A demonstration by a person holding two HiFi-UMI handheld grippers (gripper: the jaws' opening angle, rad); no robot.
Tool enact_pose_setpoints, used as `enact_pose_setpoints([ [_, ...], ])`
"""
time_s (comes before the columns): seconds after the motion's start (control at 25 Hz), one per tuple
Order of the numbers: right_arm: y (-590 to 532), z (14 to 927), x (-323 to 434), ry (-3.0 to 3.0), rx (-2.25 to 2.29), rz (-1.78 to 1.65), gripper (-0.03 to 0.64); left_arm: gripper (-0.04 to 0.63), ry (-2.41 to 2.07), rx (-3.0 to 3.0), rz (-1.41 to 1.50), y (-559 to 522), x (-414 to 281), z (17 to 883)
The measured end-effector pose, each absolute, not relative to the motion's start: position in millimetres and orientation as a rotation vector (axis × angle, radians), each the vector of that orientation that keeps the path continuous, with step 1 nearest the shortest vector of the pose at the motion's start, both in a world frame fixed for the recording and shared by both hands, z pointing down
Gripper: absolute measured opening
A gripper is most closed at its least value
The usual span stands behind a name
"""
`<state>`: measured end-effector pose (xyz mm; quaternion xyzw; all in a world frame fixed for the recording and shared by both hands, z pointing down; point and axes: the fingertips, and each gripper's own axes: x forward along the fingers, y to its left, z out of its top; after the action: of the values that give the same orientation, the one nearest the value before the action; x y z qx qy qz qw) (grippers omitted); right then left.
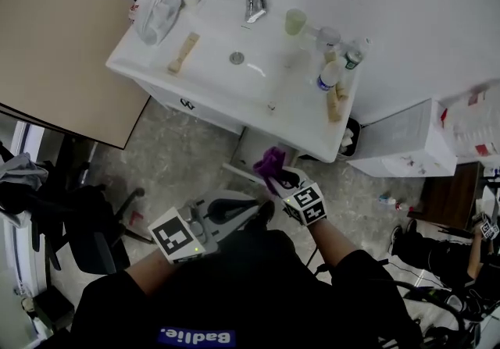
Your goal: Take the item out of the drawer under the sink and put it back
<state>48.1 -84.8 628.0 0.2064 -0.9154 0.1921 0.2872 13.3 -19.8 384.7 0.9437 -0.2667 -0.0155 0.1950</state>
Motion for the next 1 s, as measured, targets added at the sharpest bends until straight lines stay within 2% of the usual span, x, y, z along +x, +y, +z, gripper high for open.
enact_pose_setpoints([
  [0.48,-113,759,40,-2.197,0.488,0.420,0.087,-0.010,-0.825,2.604,-0.002,-32,6,399],
  [1.0,-137,859,32,-2.009,0.431,0.343,0.087,-0.010,-0.855,2.584,0.027,-32,-13,419],
])
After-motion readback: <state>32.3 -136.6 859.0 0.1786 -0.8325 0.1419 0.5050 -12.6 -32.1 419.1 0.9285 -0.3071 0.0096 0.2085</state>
